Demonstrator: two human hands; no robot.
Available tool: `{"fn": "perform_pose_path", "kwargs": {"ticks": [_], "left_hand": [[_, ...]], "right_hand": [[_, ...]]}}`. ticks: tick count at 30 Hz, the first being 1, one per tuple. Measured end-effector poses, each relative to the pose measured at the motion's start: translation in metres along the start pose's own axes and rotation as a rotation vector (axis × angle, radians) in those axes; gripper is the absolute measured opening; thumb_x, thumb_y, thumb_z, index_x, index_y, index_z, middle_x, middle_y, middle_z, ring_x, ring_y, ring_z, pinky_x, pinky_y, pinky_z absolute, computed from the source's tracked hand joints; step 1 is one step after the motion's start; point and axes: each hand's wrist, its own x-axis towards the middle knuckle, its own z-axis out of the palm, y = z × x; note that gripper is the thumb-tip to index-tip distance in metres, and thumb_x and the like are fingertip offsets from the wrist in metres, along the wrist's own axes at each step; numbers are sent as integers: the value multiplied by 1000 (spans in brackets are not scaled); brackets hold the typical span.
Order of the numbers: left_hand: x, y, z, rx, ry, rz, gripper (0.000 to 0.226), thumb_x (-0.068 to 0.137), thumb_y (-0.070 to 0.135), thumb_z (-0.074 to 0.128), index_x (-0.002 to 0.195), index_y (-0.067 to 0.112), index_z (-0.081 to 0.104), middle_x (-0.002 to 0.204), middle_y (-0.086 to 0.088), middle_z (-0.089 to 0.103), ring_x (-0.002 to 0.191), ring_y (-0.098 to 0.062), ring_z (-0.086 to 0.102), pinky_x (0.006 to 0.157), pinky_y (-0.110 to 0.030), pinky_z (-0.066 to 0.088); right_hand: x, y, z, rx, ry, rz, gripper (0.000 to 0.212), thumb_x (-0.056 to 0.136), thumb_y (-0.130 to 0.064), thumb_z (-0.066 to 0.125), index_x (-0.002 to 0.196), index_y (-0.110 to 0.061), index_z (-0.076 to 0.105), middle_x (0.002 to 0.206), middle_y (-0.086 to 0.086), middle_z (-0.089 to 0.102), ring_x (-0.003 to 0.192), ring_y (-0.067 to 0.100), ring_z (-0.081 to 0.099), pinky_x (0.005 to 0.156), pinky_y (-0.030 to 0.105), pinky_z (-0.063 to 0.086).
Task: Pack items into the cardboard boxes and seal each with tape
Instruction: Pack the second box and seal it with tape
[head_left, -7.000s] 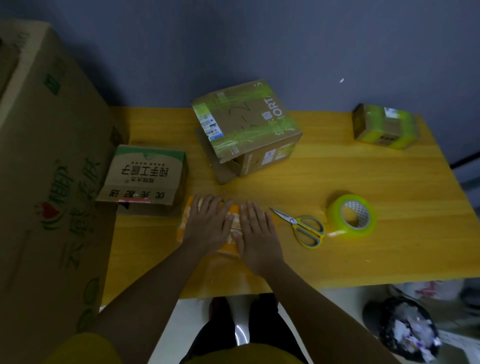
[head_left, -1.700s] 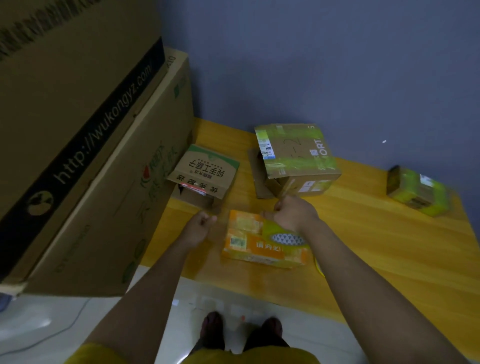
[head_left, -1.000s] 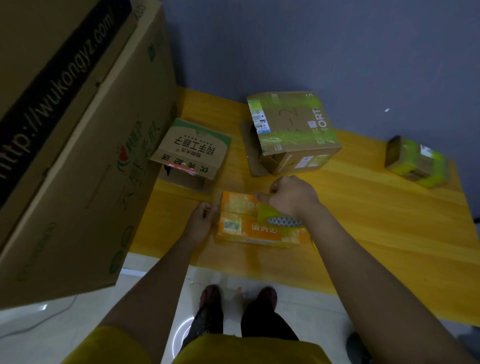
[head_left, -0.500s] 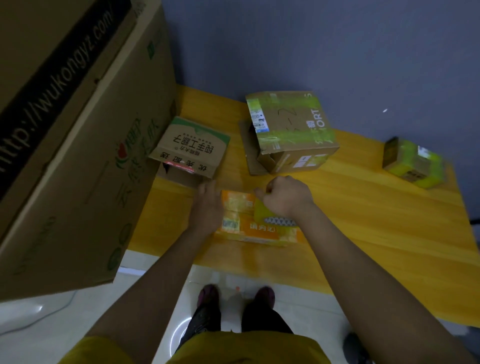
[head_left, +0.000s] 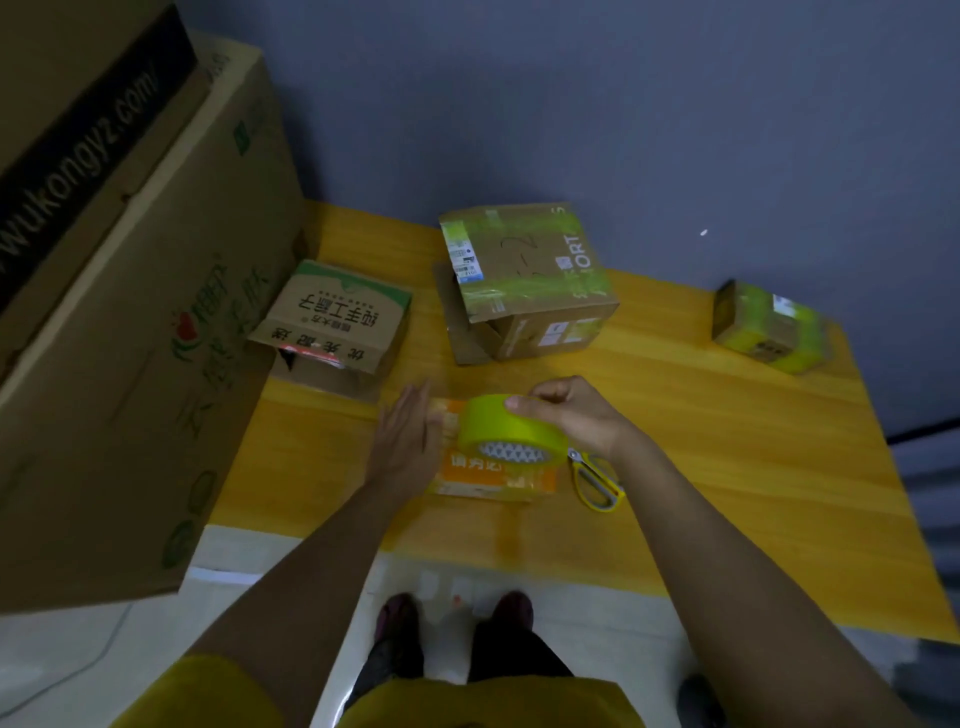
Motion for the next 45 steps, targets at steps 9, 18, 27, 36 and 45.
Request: {"fn": "perform_pose_path", "kwargs": {"ticks": [9, 18, 27, 36, 45], "left_hand": [[4, 9, 7, 242, -73, -23, 73, 88, 47, 6, 154, 14, 7, 161, -3, 10, 148, -13, 0, 117, -37, -14], [6, 3, 15, 340, -60, 15, 92, 80, 72, -7, 154, 19, 5, 161, 5, 1, 146, -6, -9, 118, -41, -13], [9, 47, 38, 580, -118, -154, 91, 66, 61, -8, 152, 31, -8, 160, -4, -18, 145, -31, -21, 107, -57, -24], [13, 54, 51, 585, -127, -33, 98, 67, 85, -14, 151, 41, 10, 161, 8, -8, 144, -26, -25, 108, -67, -13], [17, 36, 19, 545, -223, -18, 89, 70, 88, -1, 149, 46, 10, 160, 11, -12, 143, -22, -29, 108, -63, -18]], "right_hand": [[-16, 50, -57, -892, 229, 226, 66, 70, -81, 56, 61, -16, 50, 57, 3, 47, 66, 25, 54, 49, 29, 34], [11, 96, -46, -1041, 186, 188, 69, 82, -78, 45, 96, -15, 70, 89, 6, 68, 94, 25, 64, 86, 35, 42], [22, 109, -42, -1054, 78, 233, 70, 86, -77, 32, 88, -14, 61, 82, 4, 60, 92, 26, 61, 91, 40, 39], [10, 107, -21, -855, 42, 226, 70, 81, -81, 40, 84, -16, 67, 59, -1, 48, 60, 17, 56, 64, 31, 45], [-22, 162, 5, -324, 183, 30, 64, 78, -79, 45, 99, -22, 65, 87, -6, 62, 88, 18, 61, 75, 32, 44]]}}
